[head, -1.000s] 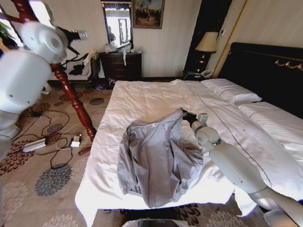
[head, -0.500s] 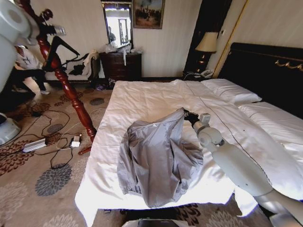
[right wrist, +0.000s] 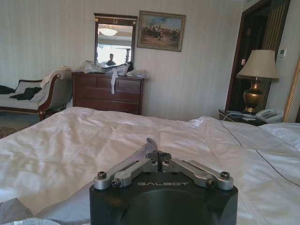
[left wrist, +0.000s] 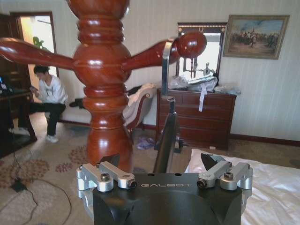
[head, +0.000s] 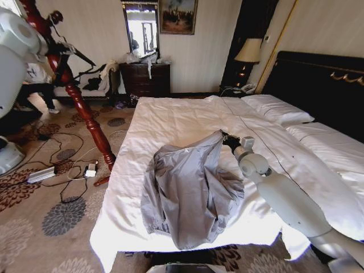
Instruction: Pick up the clothes from the bed and hang them on the clothes hanger.
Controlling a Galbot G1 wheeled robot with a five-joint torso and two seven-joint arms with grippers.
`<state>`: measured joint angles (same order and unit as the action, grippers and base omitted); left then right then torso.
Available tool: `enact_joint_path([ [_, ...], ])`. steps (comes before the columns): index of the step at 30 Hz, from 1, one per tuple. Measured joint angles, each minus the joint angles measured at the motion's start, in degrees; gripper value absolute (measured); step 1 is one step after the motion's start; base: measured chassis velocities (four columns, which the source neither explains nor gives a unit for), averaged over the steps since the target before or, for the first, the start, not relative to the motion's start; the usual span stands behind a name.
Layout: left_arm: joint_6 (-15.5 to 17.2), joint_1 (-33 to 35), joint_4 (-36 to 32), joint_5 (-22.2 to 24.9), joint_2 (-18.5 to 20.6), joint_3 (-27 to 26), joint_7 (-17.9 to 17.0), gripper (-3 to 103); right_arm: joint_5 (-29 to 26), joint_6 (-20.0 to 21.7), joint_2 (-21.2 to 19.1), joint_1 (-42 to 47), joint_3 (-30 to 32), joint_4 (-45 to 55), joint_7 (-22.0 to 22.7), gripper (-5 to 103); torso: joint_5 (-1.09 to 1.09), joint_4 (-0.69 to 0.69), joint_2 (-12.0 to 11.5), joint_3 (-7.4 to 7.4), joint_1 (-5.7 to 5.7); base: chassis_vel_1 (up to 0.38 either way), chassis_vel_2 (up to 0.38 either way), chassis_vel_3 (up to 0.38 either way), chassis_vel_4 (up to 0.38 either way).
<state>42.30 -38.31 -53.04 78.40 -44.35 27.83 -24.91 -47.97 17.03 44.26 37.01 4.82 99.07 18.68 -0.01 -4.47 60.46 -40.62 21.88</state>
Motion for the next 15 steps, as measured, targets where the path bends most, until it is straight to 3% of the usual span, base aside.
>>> enact_joint_path([
  [8,0.0,-1.0,6.3,-1.4,-4.9,-0.1,0.9,90,-0.1,0.0,-0.2,0.5,-0.1,0.4,-0.1,0,0.02,0.01,0.0,0.0,0.0,0.0,0.0,0.0,0.0],
  [12,-0.1,-1.1,10.0,-4.6,-7.3,-0.5,2.3,85,0.1,-0.2,-0.2,1.4,0.2,0.4,-0.1,0,0.01,-0.01,0.0,0.0,0.0,0.0,0.0,0.0,0.0],
  [15,-0.1,-1.1,11.6,-6.3,-8.4,-0.7,3.0,69,0.5,-0.4,-0.2,2.3,0.7,0.5,-0.2,0,0.01,0.0,0.0,0.0,0.01,0.0,0.0,0.0,0.0],
])
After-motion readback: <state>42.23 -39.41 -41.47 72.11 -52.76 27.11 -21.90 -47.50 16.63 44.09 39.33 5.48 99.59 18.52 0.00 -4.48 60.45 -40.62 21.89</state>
